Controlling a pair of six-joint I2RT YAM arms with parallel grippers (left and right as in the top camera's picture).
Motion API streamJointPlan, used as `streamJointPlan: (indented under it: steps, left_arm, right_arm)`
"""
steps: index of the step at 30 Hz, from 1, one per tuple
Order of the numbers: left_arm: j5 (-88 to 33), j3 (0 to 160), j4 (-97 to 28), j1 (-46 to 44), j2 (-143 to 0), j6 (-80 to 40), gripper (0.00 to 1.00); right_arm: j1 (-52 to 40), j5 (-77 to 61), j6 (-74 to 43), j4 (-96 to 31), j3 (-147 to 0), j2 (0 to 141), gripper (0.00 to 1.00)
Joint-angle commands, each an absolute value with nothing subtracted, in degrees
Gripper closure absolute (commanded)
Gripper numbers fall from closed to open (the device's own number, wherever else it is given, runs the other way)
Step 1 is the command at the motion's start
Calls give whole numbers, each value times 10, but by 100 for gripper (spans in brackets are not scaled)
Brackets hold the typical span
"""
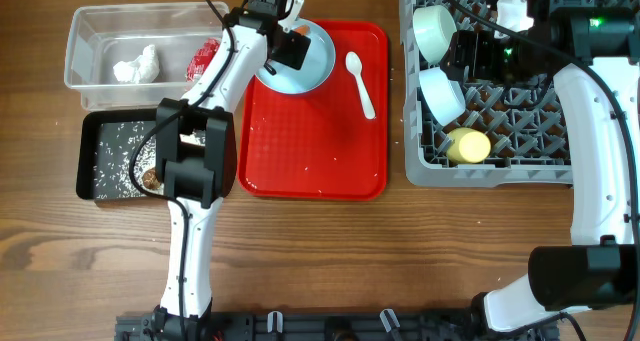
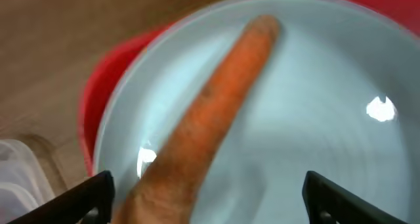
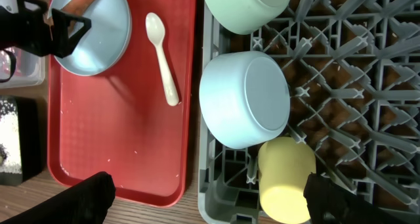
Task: Sort waste into correct bins and load items into the dishwasher rack
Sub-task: 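Grasp the carrot on the blue plate with the left gripper, then place the carrot onto the black rice tray with the left gripper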
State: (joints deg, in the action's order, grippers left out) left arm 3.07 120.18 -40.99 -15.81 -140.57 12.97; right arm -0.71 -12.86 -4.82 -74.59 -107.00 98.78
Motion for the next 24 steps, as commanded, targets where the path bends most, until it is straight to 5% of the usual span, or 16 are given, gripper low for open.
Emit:
streamJointPlan:
  steps: [1, 4, 7, 9, 16, 24]
  left_arm:
    - [6, 1203, -436, -160, -1437, 133, 14]
    - [4, 1203, -448, -160, -1451, 131, 23]
    - [5, 1203, -459, -160, -1451, 115, 59]
    - [5, 1203, -473, -160, -1451, 111, 72]
    - [5, 1204, -573, -175, -1393, 50, 84]
    - [25, 1204, -683, -179, -1154, -10, 91]
  right_arm:
    - [-9, -130, -41, -746, -1071, 984, 4]
    - [-9, -130, -41, -746, -1071, 984, 4]
    - [-9, -130, -41, -746, -1071, 984, 4]
    - [-9, -130, -41, -746, -1071, 984, 4]
    - [-9, -130, -41, -744, -1071, 984, 4]
    - [-9, -131, -41, -743, -1071, 984, 4]
